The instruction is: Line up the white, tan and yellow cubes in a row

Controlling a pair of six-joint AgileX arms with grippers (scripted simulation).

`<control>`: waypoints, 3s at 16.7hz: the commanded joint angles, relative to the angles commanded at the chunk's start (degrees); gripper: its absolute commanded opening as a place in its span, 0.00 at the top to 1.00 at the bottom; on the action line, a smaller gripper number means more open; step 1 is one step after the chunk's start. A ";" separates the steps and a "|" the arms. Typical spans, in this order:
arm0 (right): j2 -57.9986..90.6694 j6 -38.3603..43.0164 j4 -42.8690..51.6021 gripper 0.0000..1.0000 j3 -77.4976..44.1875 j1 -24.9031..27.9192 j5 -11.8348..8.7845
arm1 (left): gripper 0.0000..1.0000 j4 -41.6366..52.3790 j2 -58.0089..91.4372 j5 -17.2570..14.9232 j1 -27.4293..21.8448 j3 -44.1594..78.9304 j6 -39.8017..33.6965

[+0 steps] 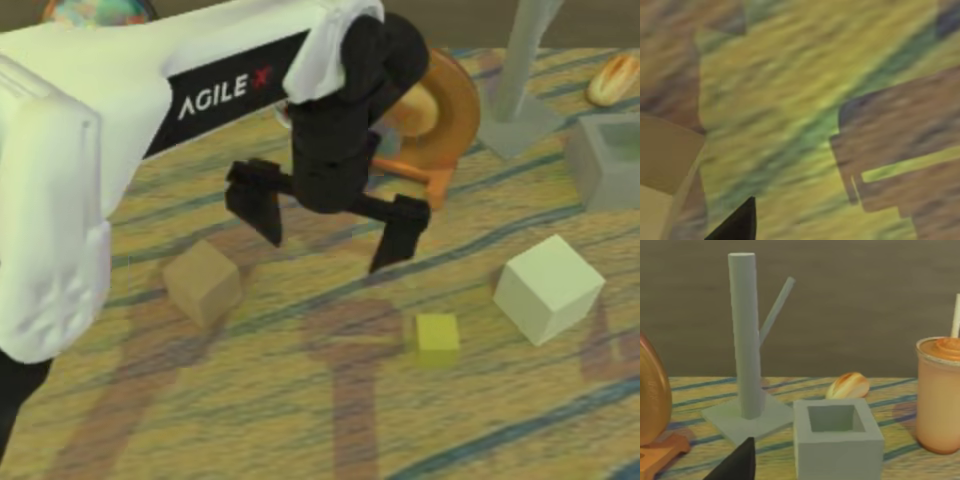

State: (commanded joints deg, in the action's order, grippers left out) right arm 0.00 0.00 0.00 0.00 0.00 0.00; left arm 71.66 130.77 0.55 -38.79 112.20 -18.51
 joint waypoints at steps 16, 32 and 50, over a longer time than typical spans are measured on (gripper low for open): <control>0.00 0.00 0.00 0.00 0.00 0.00 0.00 | 0.00 -8.66 -12.50 -0.62 15.86 -21.16 38.36; 0.00 0.00 0.00 0.00 0.00 0.00 0.00 | 0.08 -26.41 -5.24 -0.72 16.22 -31.42 38.62; 0.00 0.00 0.00 0.00 0.00 0.00 0.00 | 1.00 -26.41 -5.24 -0.72 16.22 -31.42 38.62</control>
State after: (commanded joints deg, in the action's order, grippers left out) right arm 0.00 0.00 0.00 0.00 0.00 0.00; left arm 45.24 125.53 -0.17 -22.57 80.78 20.11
